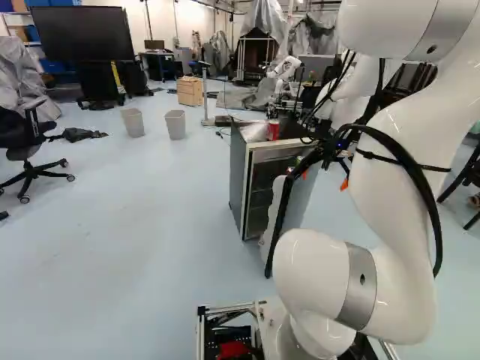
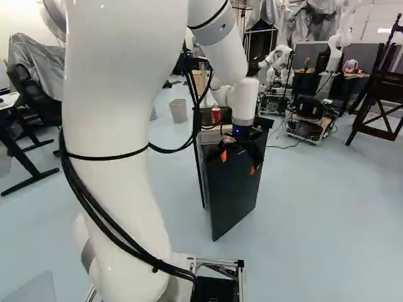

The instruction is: Grab a drink from the fridge

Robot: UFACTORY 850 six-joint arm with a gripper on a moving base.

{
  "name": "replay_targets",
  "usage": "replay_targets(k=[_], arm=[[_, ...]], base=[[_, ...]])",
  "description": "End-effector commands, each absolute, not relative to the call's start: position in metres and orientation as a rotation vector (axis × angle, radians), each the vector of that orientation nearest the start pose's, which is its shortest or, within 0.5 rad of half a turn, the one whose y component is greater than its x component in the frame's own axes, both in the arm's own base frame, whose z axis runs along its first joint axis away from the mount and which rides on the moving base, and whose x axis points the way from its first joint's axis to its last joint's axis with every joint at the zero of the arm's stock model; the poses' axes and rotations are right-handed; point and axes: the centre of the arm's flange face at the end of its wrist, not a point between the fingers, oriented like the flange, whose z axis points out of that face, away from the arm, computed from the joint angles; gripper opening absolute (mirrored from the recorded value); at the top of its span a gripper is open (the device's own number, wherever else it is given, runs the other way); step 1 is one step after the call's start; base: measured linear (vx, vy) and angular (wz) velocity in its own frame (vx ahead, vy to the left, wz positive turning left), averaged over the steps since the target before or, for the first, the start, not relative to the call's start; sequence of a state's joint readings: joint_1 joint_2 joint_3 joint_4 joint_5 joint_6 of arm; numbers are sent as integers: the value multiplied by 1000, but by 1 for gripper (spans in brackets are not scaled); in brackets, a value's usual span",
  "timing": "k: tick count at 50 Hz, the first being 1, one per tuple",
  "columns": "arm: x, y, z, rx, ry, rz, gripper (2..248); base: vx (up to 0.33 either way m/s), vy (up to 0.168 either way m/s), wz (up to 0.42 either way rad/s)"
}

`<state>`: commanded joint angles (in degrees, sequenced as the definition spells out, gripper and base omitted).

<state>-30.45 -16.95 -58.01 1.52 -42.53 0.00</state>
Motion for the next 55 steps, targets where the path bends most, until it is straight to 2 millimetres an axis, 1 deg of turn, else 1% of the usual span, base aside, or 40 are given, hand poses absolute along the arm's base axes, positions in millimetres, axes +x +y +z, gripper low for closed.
replay_targets(k=[27, 55], arm=[[449, -227, 424, -3036, 763, -43, 247], [463, -212, 424, -3060, 705, -130, 247]], base=[[0, 0, 0], [0, 0, 0]])
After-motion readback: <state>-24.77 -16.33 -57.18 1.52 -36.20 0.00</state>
